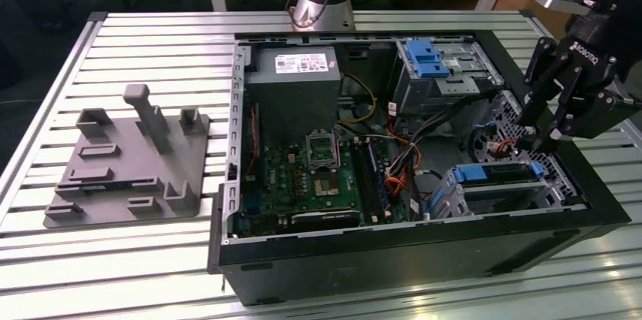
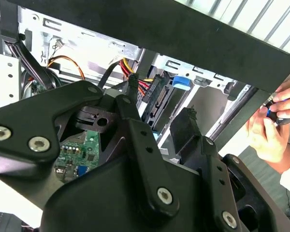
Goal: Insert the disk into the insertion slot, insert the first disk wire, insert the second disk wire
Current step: 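Insert the first disk wire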
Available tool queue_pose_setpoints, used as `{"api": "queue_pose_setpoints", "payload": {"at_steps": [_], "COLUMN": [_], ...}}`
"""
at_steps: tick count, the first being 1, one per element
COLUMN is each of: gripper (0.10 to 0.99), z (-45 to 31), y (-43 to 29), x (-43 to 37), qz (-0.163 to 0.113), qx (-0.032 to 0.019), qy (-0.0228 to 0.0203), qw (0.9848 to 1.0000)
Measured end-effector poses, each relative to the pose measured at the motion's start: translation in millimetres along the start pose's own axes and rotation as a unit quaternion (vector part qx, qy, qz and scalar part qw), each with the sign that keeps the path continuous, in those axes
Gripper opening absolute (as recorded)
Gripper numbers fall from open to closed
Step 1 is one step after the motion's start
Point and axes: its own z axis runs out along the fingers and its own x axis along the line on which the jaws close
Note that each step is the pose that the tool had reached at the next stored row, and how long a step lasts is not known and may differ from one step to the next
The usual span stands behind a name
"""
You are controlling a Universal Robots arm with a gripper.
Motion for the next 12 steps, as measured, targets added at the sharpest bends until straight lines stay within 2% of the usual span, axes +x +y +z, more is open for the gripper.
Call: {"api": "queue_pose_setpoints", "payload": {"at_steps": [5, 12], "gripper": [0.545, 0.545], "z": [1.1, 3.3], "y": [-0.8, -0.9], "x": [-0.4, -0.7], "qz": [-0.026, -0.023], "qx": [0.0046, 0.0041], "qy": [0.0022, 0.0019], "qw": [0.9997, 0.9997]}}
